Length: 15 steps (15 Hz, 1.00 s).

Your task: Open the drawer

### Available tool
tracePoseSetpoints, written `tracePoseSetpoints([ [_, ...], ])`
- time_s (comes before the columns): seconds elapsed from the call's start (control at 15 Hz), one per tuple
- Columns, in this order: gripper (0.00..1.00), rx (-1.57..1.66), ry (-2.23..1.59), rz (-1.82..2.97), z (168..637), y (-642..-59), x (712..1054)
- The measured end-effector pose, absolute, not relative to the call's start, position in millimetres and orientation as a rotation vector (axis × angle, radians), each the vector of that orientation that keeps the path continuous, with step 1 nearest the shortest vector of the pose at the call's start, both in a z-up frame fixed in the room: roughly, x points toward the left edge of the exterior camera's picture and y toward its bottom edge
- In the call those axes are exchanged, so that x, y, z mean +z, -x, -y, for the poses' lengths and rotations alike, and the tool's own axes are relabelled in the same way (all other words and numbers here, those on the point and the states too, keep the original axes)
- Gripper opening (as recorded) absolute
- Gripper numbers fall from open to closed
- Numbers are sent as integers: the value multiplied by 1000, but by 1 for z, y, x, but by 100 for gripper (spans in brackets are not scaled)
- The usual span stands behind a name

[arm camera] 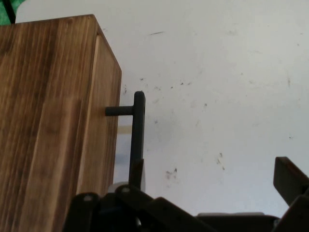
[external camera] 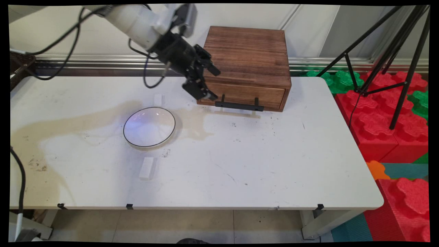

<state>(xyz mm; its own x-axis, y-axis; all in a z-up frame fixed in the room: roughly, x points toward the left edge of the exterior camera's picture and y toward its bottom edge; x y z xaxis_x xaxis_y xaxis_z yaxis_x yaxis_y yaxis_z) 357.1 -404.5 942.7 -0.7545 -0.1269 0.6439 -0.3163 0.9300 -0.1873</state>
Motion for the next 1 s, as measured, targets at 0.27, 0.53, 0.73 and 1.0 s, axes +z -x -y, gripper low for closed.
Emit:
tracePoseSetpoints([
  [0.27,100,373,-308,2466,423,-324,924],
  [0.53,100,373,-294,2516,440,-300,904],
  [0.73,100,379,-259,2561,453,-287,889],
  [1.0,100,382,-232,2603,466,-278,874],
])
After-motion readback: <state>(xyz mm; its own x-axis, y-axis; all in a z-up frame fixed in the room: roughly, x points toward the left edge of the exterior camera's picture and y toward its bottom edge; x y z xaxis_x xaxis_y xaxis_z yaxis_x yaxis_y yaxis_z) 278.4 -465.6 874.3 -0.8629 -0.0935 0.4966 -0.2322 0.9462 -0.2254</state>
